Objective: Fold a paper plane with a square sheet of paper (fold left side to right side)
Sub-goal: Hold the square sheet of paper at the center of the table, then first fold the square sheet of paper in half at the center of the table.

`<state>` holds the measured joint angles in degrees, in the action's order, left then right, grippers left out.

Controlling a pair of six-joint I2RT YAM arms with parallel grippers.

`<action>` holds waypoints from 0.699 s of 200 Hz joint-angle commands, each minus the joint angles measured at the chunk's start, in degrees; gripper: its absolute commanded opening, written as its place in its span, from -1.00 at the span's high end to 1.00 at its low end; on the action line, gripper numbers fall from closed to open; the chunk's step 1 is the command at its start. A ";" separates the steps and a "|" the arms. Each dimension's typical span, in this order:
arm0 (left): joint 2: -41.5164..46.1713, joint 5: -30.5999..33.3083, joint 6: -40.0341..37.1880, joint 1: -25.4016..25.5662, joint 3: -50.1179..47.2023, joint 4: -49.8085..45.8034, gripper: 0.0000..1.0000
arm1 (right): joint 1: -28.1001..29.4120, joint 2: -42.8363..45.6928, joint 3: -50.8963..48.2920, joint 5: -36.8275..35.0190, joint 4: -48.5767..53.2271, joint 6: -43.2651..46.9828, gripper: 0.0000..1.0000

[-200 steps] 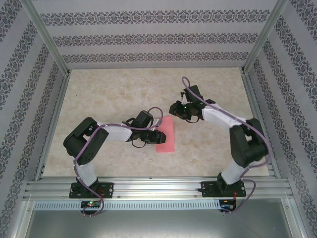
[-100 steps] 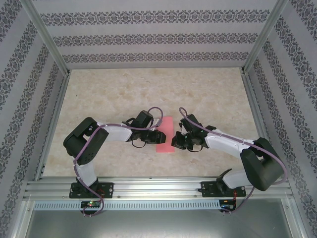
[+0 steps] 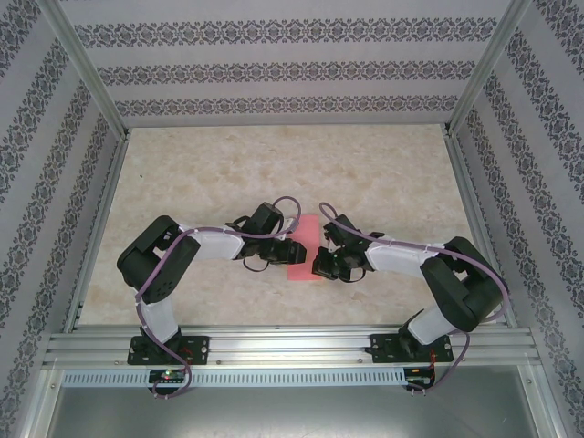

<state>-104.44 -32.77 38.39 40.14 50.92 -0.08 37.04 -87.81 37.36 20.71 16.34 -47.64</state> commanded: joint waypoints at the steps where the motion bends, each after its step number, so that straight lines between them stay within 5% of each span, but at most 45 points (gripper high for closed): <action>1: -1.19 -0.48 3.18 -0.06 0.80 0.47 0.13 | 0.54 -2.13 0.42 -5.40 5.94 2.80 0.84; 30: 0.18 -1.51 7.46 -0.24 1.84 3.19 0.08 | 0.20 -3.45 0.25 -5.95 6.48 3.89 0.84; 140: -3.84 2.48 2.27 -1.29 6.87 -3.87 0.14 | -0.12 -3.60 0.36 -6.95 6.91 4.25 0.84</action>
<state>-107.02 -32.12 43.59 39.75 56.84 -1.08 37.04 -88.82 38.92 19.97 18.57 -44.82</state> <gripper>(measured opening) 0.430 0.083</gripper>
